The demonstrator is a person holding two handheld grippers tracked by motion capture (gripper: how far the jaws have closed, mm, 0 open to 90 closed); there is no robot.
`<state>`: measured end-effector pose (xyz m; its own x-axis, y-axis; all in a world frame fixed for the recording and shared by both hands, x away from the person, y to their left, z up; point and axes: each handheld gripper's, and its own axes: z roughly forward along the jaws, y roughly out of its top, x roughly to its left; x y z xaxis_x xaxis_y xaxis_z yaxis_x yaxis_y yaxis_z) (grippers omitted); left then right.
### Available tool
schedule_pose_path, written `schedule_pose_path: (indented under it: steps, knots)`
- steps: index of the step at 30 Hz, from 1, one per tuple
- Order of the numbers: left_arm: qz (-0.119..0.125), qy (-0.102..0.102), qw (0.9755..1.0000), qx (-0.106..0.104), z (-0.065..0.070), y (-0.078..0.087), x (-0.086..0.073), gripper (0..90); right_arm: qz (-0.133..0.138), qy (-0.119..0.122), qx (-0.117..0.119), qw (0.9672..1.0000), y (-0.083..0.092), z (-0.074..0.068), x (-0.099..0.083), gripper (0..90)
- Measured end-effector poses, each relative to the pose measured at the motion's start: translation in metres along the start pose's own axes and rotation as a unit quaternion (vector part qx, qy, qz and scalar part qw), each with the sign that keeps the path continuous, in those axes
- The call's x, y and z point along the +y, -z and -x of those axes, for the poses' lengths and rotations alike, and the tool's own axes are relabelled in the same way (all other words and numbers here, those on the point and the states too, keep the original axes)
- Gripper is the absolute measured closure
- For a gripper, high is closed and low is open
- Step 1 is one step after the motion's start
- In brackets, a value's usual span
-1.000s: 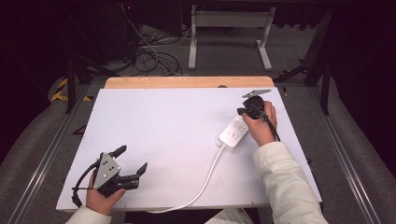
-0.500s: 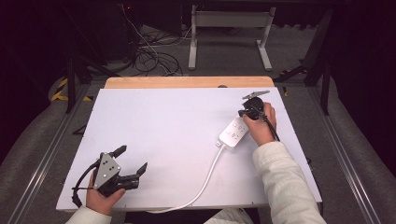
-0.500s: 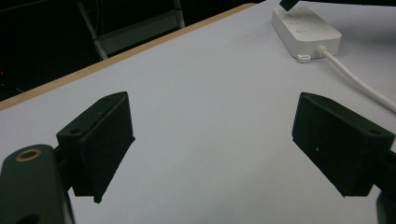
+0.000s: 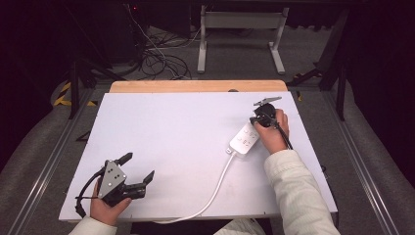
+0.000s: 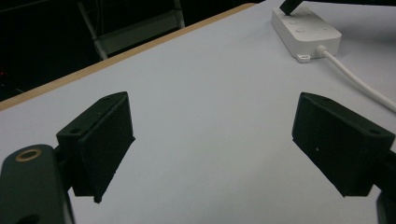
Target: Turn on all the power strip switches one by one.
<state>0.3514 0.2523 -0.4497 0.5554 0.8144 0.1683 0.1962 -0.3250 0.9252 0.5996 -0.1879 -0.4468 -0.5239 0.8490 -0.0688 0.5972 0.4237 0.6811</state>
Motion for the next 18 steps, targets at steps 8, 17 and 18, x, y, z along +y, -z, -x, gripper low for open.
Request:
schedule_pose_path:
  steps: [8,17,18]
  knots:
    - [0.000,-0.001,1.0000,0.000,0.0004,0.0004,0.0000,12.9,0.005,-0.004,0.002,1.0000,-0.0011,0.0005,-0.0027,90.0]
    - [0.000,0.000,1.0000,-0.001,0.0007,0.0001,0.0000,12.9,0.008,-0.012,0.000,0.9999,-0.0021,-0.0004,-0.0045,90.0]
    - [0.000,0.000,1.0000,-0.001,0.0008,0.0001,0.0000,12.9,0.008,-0.015,0.000,0.9999,-0.0021,-0.0002,-0.0049,90.0]
